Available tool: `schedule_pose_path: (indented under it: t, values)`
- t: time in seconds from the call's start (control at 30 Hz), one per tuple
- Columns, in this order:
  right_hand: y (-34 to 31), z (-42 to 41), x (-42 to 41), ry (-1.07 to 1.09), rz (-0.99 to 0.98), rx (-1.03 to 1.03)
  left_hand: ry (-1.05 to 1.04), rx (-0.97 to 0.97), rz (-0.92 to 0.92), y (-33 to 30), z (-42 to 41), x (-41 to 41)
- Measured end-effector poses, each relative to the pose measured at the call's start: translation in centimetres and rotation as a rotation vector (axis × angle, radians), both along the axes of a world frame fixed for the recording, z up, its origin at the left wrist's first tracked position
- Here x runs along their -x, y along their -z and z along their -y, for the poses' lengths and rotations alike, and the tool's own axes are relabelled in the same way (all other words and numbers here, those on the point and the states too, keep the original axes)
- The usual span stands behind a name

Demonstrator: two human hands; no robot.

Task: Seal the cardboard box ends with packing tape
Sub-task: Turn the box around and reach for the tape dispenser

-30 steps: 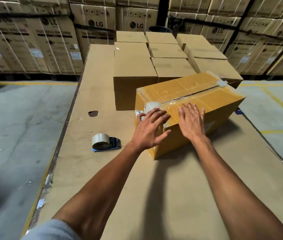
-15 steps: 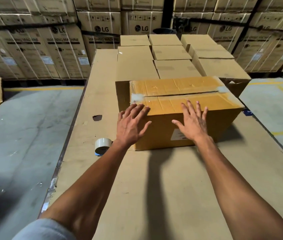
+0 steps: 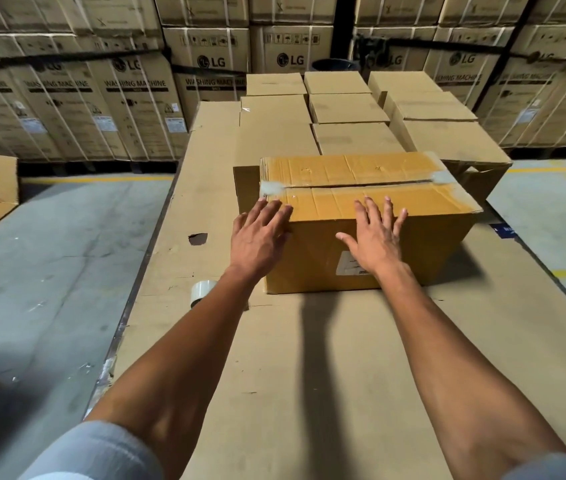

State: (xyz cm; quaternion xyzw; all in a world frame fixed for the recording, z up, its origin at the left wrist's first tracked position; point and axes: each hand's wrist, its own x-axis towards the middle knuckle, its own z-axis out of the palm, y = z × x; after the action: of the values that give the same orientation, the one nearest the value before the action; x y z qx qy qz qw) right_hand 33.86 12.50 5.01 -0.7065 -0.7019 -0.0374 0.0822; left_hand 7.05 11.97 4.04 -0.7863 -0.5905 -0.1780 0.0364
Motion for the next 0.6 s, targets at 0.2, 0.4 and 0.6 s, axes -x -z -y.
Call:
schedule_pose_path:
  t: [0.2, 0.4, 0.6]
  values:
    - [2.0, 3.1, 5.0, -0.165, -0.101, -0.17, -0.028, -0.018, 0.072, 2.2, 2.8, 4.6]
    - [4.0, 6.3, 10.1, -0.295, -0.164, -0.395, -0.05, 0.033, 0.061, 5.1, 4.6, 8.2]
    - [7.2, 6.6, 15.1, -0.421, -0.255, -0.164, -0.114, 0.144, 0.065, 8.5, 6.6, 12.9]
